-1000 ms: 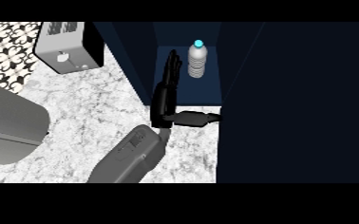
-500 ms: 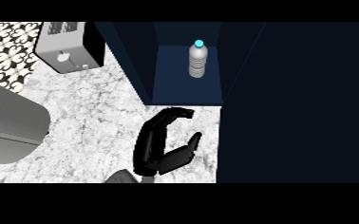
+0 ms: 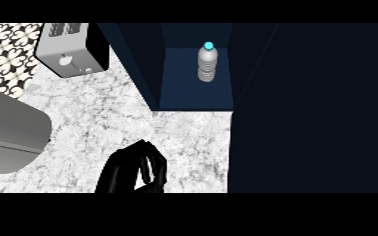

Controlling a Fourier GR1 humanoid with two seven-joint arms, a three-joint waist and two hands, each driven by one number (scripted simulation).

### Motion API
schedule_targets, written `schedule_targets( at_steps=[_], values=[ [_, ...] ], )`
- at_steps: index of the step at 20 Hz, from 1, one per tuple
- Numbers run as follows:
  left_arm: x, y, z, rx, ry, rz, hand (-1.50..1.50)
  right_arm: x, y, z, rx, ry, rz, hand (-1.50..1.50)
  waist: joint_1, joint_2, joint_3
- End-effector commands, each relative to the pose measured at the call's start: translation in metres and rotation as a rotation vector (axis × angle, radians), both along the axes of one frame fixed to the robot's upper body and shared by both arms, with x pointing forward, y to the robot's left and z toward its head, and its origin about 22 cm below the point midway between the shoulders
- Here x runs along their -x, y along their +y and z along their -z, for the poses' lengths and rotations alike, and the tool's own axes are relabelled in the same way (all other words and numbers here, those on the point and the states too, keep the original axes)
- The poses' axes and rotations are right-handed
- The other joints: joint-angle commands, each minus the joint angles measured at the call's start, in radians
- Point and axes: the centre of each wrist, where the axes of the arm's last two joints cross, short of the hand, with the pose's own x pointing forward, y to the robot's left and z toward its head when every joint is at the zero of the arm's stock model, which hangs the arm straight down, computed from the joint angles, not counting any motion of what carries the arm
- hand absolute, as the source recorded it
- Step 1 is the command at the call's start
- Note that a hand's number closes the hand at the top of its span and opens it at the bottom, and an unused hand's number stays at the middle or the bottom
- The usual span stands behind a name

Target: Pick up the bottled water, place it into the cabinet and close the cabinet

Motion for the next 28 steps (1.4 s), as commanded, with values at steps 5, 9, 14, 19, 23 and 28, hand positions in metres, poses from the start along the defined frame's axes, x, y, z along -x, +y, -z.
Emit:
schedule_targets(
  at_steps=[5, 9, 14, 19, 23, 28],
  values=[
    [0.009, 0.073, -0.022, -0.059, -0.036, -0.05, 1.5, 0.008, 0.047, -0.043, 0.165, -0.08, -0.252, 1.5, -0.004, -0.005, -0.003],
    [0.025, 0.076, -0.029, -0.006, -0.04, -0.051, -1.5, 0.008, 0.05, -0.046, 0.174, -0.128, -0.273, 1.5, -0.011, -0.006, -0.002],
    [0.021, 0.118, -0.043, -0.017, -0.065, -0.067, -1.5, 0.008, 0.062, -0.049, 0.151, -0.142, -0.361, 1.5, -0.011, -0.009, -0.006],
    [0.025, 0.138, -0.057, -0.018, -0.092, -0.113, -1.5, 0.002, 0.071, -0.048, 0.168, -0.136, -0.415, 1.5, 0.008, -0.013, -0.009],
    [0.035, 0.153, -0.057, -0.026, -0.055, -0.121, -1.5, -0.006, 0.076, -0.05, 0.193, -0.151, -0.475, 1.5, 0.025, -0.014, -0.012],
    [0.043, 0.169, -0.061, -0.014, -0.029, -0.107, -1.5, -0.014, 0.084, -0.05, 0.213, -0.158, -0.563, 1.5, 0.027, -0.026, -0.018]
  ],
)
